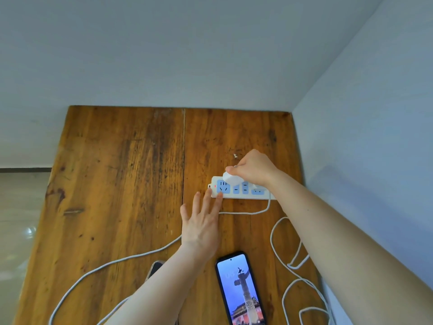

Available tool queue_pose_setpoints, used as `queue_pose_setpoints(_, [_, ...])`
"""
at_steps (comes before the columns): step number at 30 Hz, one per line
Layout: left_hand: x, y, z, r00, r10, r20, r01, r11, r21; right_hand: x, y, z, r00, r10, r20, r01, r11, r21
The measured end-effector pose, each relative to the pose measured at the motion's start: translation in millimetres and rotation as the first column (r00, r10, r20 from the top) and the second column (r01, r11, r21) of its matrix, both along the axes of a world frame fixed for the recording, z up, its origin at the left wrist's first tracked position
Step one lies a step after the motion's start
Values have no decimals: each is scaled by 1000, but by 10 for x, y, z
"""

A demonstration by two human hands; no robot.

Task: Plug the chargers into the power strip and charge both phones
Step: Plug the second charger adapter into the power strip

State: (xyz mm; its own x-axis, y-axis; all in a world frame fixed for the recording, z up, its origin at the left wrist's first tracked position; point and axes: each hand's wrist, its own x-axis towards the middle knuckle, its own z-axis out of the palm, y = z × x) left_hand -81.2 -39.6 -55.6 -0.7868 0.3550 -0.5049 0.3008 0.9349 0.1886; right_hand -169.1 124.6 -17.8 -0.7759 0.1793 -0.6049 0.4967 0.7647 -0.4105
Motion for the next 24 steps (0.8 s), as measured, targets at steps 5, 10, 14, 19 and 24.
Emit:
queue_pose_setpoints(5, [0, 10, -14, 999, -42, -8, 42, 999, -23, -10, -30, 19, 994, 100, -45, -100, 995, 4])
queue_pose_setpoints(10, [-1, 36, -47, 998, -58, -32, 57, 998, -27, 3, -229, 24, 971, 207, -123, -194, 975, 111])
queue_pose_setpoints(14, [-29, 22, -22, 997, -71, -27, 70, 997, -21, 1, -301, 23, 973, 211, -95, -204, 976, 82])
queue_pose_setpoints(19, [-36, 36, -1, 999, -43, -20, 43, 999, 14, 54, -115, 119, 985, 174, -3, -174, 983, -52])
queue_pose_setpoints(24, [-37, 24, -17, 999, -43, -26, 43, 999, 13, 72, -234, 73, 986, 133, -98, -134, 991, -4])
